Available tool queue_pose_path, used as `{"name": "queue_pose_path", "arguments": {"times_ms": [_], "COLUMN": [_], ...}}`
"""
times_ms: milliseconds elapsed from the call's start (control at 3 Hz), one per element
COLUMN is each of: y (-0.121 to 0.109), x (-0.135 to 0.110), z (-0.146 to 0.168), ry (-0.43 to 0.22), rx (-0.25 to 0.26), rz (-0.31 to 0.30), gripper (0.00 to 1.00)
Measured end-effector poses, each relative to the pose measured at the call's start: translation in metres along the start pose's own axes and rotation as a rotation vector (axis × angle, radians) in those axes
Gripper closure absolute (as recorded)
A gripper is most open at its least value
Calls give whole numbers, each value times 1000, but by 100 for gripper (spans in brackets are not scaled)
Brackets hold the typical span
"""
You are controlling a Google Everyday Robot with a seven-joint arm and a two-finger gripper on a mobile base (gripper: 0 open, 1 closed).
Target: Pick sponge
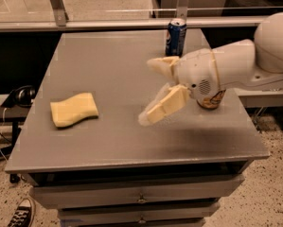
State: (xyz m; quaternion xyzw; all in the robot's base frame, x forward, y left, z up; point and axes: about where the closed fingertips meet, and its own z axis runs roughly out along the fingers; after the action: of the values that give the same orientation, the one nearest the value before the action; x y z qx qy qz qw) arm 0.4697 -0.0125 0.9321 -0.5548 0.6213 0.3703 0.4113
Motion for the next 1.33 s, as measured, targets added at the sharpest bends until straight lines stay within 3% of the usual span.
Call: {"name": "queue_pose_path", "arguments": {"times_ms": [333, 1000, 1333], "y": [37, 36, 22], "x": [-24, -28, -33], "z": [66, 57, 92], "ry": [-53, -58, -64], "rx": [-127, -115, -112], "rz": [-29, -42, -83], "gripper": [0, 0, 0]}}
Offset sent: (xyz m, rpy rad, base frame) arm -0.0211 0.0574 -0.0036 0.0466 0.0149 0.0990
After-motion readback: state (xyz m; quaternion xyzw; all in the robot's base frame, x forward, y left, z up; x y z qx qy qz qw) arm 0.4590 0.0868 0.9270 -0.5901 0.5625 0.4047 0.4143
